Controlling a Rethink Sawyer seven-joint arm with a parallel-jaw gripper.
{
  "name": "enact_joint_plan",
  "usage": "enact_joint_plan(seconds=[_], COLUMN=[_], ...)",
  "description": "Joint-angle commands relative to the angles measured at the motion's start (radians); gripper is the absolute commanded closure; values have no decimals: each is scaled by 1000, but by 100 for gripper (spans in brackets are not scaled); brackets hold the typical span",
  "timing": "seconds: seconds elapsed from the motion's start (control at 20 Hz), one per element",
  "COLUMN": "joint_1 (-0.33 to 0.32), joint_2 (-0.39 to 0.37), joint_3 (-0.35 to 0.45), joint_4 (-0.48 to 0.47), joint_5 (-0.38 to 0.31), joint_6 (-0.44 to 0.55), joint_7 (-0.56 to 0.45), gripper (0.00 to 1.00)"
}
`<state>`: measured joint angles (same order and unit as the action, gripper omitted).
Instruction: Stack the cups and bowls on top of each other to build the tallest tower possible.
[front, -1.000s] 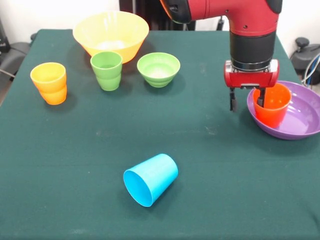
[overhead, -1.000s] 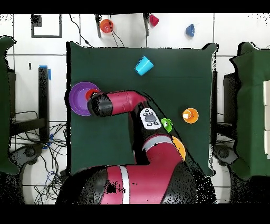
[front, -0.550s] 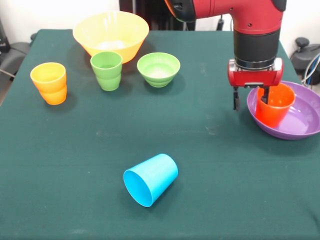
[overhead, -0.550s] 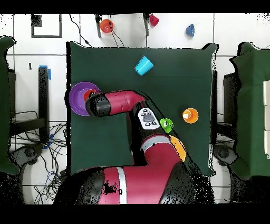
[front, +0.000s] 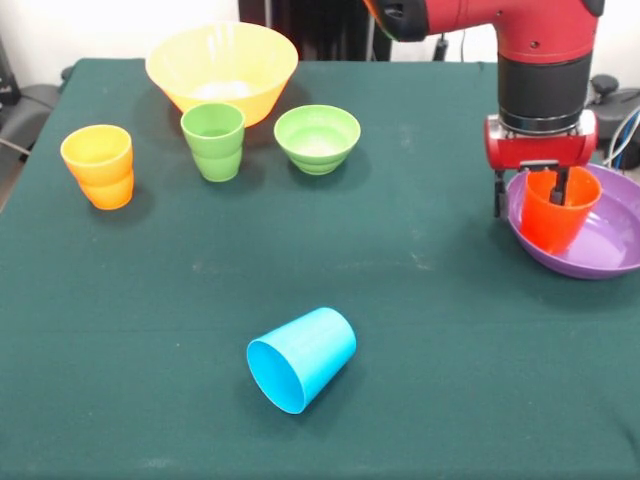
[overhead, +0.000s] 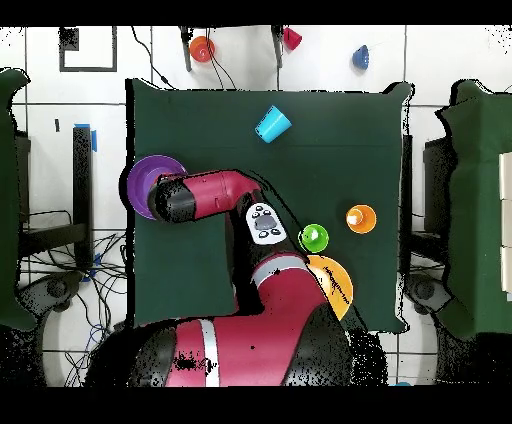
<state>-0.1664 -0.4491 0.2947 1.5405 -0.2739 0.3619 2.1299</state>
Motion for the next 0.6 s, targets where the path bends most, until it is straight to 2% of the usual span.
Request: enact_joint_plan(seconds=[0.05,0.3,0.6], joint_1=[54,68,80], joint_2=[60,90,90], joint_3=[44,35,17], joint_4=[-66,-76,-83], joint_5=[-45,-57,-43], joint_6=[-61,-116,-111], joint_7=[10,26,36], gripper=[0,0,0])
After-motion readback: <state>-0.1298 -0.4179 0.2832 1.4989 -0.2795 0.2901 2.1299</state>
